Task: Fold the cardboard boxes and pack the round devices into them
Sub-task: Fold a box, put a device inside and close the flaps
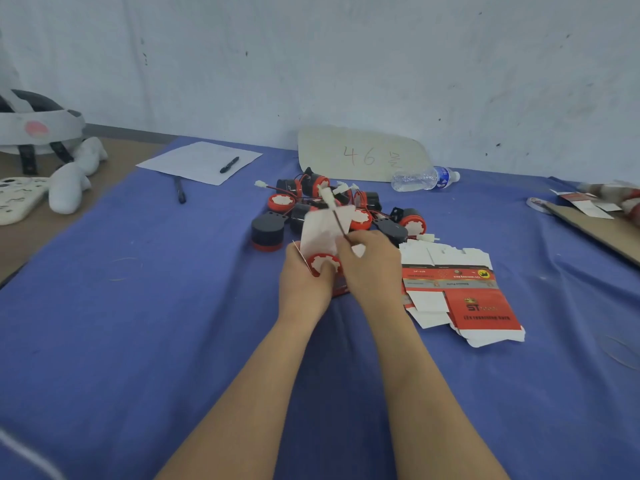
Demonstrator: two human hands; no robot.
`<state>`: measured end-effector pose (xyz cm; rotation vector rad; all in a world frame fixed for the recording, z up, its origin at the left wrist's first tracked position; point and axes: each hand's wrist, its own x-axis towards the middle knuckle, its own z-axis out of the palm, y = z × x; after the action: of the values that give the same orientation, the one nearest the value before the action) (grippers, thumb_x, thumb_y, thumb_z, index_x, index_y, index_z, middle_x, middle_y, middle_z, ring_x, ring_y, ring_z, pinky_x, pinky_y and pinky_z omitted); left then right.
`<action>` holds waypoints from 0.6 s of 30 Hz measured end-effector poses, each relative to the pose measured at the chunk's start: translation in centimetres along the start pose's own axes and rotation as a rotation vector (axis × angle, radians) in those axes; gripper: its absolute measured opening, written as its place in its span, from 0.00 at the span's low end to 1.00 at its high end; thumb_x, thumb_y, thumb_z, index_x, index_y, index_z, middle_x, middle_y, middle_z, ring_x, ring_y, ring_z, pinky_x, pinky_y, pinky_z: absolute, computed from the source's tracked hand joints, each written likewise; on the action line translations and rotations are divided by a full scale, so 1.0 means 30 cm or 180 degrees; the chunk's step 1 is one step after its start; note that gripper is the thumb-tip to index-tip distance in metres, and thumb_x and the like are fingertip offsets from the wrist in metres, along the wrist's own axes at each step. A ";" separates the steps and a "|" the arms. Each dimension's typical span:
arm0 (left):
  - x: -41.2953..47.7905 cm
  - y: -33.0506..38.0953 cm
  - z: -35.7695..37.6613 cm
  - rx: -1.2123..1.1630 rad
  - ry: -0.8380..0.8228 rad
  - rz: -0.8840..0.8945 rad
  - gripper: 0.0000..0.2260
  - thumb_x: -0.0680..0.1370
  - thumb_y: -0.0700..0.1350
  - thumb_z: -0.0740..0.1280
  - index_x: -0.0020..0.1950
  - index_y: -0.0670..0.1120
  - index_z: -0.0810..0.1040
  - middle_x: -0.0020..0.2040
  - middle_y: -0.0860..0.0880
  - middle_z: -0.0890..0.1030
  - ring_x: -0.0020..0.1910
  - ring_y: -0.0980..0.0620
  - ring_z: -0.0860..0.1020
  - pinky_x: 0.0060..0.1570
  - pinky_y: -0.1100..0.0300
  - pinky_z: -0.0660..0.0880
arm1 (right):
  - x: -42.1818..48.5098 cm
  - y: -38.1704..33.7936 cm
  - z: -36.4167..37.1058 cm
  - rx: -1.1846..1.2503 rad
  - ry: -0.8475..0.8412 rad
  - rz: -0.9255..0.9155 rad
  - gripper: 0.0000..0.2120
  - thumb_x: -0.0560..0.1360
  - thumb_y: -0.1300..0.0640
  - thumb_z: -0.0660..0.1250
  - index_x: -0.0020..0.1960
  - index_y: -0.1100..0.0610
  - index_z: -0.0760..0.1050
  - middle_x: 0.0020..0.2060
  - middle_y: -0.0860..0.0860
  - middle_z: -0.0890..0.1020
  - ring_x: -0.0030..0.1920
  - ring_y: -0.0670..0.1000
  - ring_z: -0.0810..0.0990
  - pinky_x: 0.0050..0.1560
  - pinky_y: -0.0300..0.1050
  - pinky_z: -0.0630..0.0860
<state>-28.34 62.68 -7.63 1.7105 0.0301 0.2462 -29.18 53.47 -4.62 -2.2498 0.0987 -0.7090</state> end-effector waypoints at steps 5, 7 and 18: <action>0.001 0.007 -0.006 0.0086 -0.0076 -0.0042 0.11 0.78 0.42 0.65 0.55 0.51 0.65 0.51 0.53 0.74 0.43 0.58 0.74 0.33 0.71 0.67 | 0.018 -0.041 -0.070 0.1771 0.0451 0.0295 0.04 0.78 0.55 0.66 0.44 0.53 0.76 0.29 0.44 0.79 0.28 0.38 0.73 0.32 0.30 0.68; 0.003 0.009 -0.007 0.0101 -0.0059 -0.0064 0.11 0.78 0.42 0.64 0.56 0.51 0.65 0.52 0.53 0.73 0.47 0.54 0.73 0.33 0.71 0.67 | 0.023 -0.042 -0.099 0.1991 0.0493 0.0402 0.03 0.79 0.54 0.64 0.49 0.53 0.75 0.29 0.47 0.81 0.28 0.41 0.74 0.32 0.37 0.71; 0.027 0.006 -0.007 0.0007 -0.0105 -0.0105 0.13 0.78 0.43 0.66 0.57 0.53 0.64 0.54 0.55 0.72 0.51 0.56 0.73 0.32 0.71 0.67 | 0.058 0.020 -0.135 0.0663 0.0748 0.0379 0.05 0.80 0.56 0.61 0.53 0.52 0.75 0.35 0.41 0.76 0.35 0.40 0.75 0.34 0.26 0.69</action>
<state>-27.60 62.98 -7.29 1.7147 0.0342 0.1933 -29.73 49.91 -1.98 -1.9401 0.2590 -0.8748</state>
